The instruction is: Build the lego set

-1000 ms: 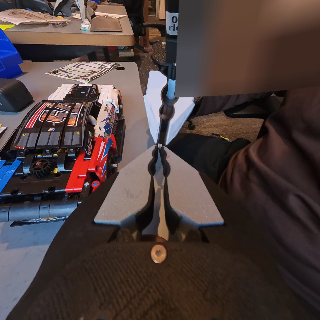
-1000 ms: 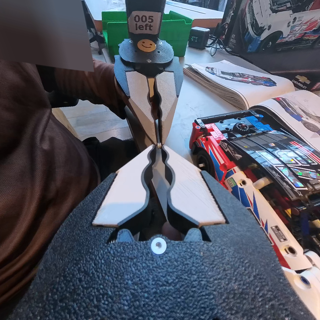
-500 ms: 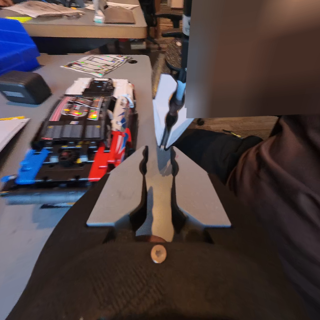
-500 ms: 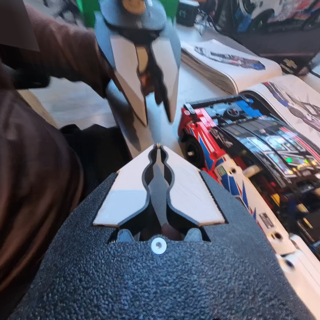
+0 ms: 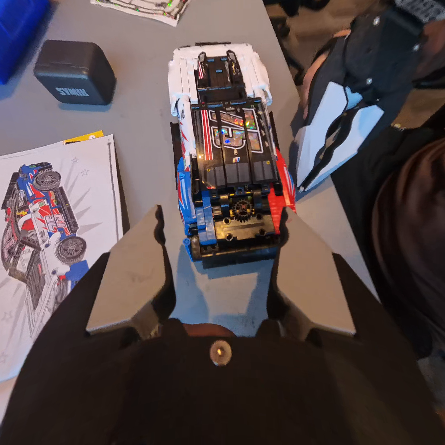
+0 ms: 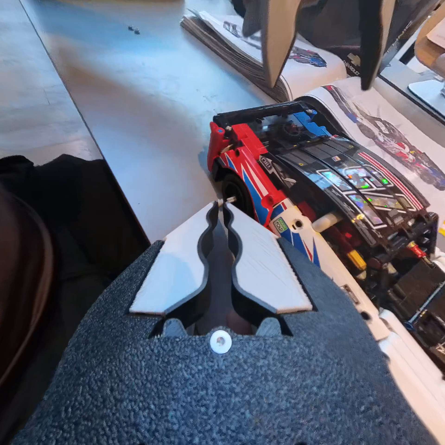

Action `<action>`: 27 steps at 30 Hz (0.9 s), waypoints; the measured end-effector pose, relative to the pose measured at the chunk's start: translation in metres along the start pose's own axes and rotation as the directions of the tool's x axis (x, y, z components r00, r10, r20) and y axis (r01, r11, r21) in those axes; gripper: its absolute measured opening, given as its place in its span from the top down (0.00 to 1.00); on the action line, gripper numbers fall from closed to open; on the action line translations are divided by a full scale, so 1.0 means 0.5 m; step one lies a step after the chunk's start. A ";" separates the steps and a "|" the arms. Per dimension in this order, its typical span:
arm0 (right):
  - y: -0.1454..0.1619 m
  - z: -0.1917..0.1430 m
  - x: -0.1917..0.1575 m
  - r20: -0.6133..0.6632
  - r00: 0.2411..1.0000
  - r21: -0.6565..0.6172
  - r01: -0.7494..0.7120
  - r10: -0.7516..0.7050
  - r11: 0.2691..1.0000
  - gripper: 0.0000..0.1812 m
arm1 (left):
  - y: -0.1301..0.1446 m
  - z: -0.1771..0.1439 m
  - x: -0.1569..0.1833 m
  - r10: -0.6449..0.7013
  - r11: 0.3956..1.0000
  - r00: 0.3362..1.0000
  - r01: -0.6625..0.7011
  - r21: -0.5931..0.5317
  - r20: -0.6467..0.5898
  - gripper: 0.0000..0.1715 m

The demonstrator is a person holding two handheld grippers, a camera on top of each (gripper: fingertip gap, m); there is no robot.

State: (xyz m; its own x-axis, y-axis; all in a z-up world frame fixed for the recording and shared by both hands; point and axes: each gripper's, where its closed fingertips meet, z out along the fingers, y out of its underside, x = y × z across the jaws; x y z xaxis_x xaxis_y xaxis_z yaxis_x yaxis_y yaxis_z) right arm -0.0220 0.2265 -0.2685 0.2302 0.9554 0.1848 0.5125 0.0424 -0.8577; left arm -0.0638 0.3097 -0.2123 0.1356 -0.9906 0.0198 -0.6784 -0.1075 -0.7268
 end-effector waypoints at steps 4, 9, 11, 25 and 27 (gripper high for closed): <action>0.004 0.007 0.000 0.028 0.998 0.003 -0.055 0.055 0.998 1.00 | 0.011 0.037 0.013 0.032 0.997 0.995 -0.038 -0.063 -0.091 0.44; 0.004 0.007 0.010 0.019 0.995 0.015 -0.100 0.099 0.995 1.00 | 0.023 0.058 0.028 0.023 0.991 0.987 -0.043 -0.126 -0.162 0.44; 0.002 0.006 0.011 0.033 0.991 0.024 -0.132 0.132 0.991 1.00 | 0.026 0.063 0.028 0.023 0.990 0.986 -0.045 -0.130 -0.162 0.42; -0.008 0.006 0.008 0.131 0.954 0.044 -0.279 0.271 0.959 1.00 | 0.021 0.069 0.025 0.014 0.997 0.990 -0.025 -0.076 -0.142 0.43; -0.004 0.009 0.010 0.114 0.957 0.032 -0.273 0.268 0.962 1.00 | 0.020 0.072 0.023 0.011 0.998 0.991 -0.020 -0.064 -0.137 0.43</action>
State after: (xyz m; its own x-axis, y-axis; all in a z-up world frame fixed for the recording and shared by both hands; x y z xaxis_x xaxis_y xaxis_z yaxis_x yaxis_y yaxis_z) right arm -0.0256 0.2325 -0.2680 0.2634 0.9587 -0.1074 0.4036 -0.2106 -0.8904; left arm -0.0431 0.3004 -0.2441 0.0283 -0.9940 0.1059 -0.7259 -0.0932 -0.6814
